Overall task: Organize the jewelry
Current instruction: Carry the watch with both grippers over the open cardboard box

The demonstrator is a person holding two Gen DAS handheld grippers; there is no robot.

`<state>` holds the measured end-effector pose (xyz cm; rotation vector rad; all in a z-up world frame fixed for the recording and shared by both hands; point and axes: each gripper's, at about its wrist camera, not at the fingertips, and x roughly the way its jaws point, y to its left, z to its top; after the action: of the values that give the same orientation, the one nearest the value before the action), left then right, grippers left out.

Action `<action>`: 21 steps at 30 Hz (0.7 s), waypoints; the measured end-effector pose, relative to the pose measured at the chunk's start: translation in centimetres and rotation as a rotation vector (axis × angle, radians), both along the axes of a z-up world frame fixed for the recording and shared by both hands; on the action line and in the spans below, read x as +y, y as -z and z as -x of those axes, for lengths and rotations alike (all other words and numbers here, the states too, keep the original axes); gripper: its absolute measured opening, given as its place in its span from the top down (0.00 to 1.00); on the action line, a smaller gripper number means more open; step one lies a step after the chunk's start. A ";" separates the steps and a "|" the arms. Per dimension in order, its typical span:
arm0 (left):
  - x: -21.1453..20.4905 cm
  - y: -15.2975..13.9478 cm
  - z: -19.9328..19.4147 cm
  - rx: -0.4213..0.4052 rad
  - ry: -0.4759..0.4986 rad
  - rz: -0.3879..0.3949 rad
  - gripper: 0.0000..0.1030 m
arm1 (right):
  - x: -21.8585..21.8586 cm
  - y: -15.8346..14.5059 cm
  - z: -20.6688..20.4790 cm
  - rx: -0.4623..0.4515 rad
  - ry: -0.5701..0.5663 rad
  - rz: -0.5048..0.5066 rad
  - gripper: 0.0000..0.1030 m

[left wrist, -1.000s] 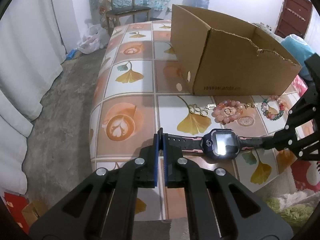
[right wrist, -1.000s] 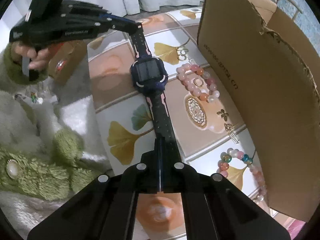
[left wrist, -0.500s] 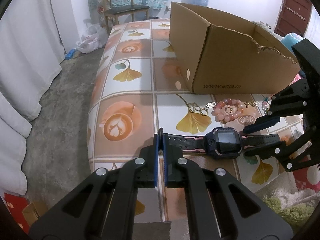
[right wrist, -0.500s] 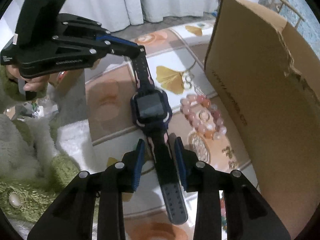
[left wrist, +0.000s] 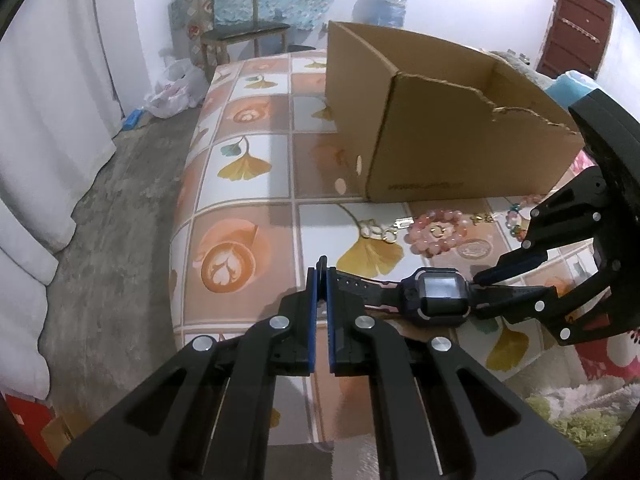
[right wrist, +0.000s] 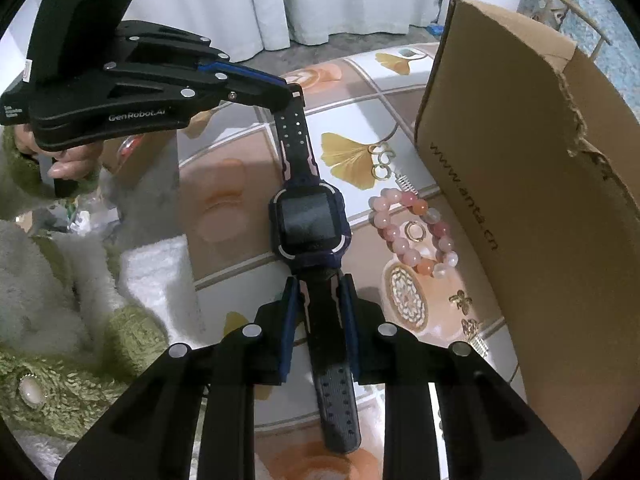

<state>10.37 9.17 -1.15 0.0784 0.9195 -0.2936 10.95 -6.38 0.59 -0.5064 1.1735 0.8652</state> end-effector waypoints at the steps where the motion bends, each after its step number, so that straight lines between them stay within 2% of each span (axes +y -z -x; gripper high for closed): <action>1: -0.1 -0.1 0.1 -0.004 0.001 0.002 0.97 | 0.0 -0.2 0.2 -0.006 -0.001 0.000 0.79; 6: -0.4 -1.8 0.8 -0.043 0.009 0.013 0.97 | -0.6 -1.7 1.2 -0.046 0.014 -0.010 0.80; 12: -1.4 -5.2 1.9 -0.119 0.042 0.019 0.97 | -1.7 -4.6 2.8 -0.128 0.048 -0.031 0.80; 16: -2.5 -8.0 2.1 -0.171 0.078 0.010 0.97 | -2.7 -7.2 3.7 -0.214 0.069 -0.046 0.80; 21: -4.2 -12.7 1.4 -0.275 0.145 0.028 0.98 | -4.7 -11.2 3.8 -0.347 0.094 -0.058 0.80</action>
<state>8.93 4.96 11.53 0.1559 0.6377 -0.4199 7.19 -11.09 11.76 -0.5258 0.8452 0.6949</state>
